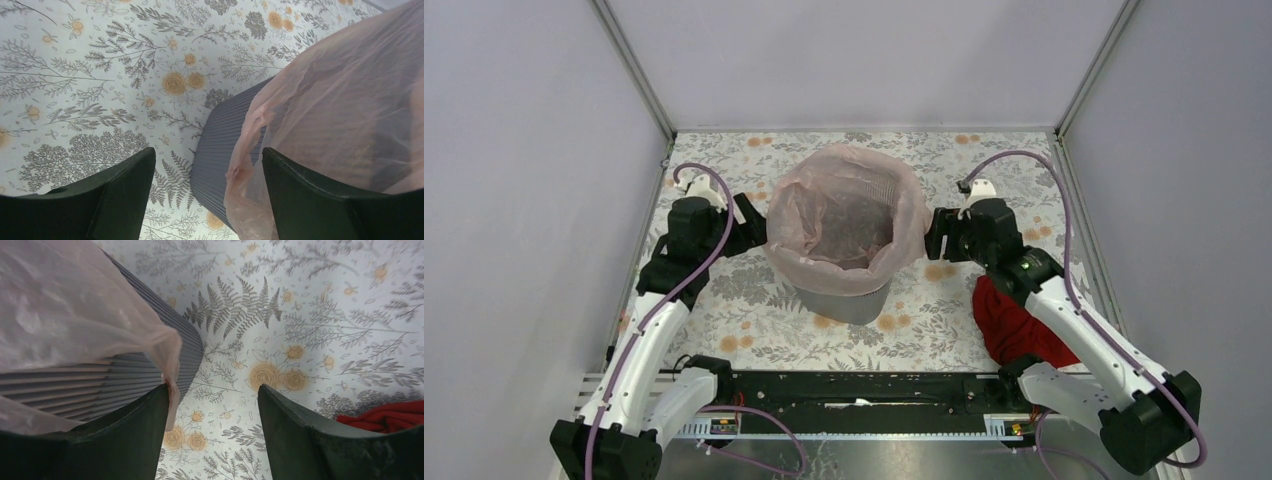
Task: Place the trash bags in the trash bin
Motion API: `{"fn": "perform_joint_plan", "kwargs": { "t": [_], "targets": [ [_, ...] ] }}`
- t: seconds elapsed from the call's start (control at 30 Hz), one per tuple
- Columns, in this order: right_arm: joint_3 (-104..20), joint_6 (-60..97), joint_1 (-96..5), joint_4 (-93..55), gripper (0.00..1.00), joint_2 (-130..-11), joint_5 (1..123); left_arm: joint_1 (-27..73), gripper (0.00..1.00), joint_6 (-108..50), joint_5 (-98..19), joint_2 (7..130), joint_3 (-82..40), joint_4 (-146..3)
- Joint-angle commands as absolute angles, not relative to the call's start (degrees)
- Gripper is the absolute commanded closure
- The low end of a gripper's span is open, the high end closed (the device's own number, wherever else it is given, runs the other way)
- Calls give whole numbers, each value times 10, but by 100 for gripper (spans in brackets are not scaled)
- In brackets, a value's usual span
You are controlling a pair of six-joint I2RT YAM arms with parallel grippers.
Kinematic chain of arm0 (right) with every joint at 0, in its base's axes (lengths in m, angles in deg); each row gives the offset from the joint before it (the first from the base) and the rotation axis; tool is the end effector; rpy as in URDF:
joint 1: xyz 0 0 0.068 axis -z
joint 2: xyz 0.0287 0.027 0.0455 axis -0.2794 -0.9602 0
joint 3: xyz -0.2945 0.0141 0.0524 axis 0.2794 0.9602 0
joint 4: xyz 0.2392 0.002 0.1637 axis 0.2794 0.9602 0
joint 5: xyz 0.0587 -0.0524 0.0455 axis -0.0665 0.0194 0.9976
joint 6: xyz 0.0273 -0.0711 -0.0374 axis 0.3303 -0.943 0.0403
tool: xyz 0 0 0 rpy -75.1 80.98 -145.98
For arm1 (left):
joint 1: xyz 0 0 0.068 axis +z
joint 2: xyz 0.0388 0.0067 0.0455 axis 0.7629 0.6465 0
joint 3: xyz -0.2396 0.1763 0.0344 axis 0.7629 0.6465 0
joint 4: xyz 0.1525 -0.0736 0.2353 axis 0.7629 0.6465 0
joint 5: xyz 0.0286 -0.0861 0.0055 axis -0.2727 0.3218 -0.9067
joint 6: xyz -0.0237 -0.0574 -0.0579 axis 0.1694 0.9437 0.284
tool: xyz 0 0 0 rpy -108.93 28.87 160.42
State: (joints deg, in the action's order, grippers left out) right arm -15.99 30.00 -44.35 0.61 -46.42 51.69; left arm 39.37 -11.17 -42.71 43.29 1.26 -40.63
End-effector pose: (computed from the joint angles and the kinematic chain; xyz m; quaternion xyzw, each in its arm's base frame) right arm 0.2424 0.1256 0.3148 -0.0626 0.8505 0.1860 0.4880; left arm 0.2331 -0.0491 0.3245 -0.1222 0.8518 -0.2087 0.4647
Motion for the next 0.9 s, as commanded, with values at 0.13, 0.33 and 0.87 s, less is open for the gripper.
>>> {"fn": "perform_joint_plan", "kwargs": {
  "t": [0.13,0.33,0.87],
  "targets": [
    [-85,326,-445,-125,28,-529,551,395,20,-82,-401,428,29,-436],
    [-96,350,-446,-77,27,-519,558,395,29,-79,-363,451,36,-453],
    [-263,287,-446,111,6,-389,431,395,20,-114,-500,378,-3,-388]
  ]
}}
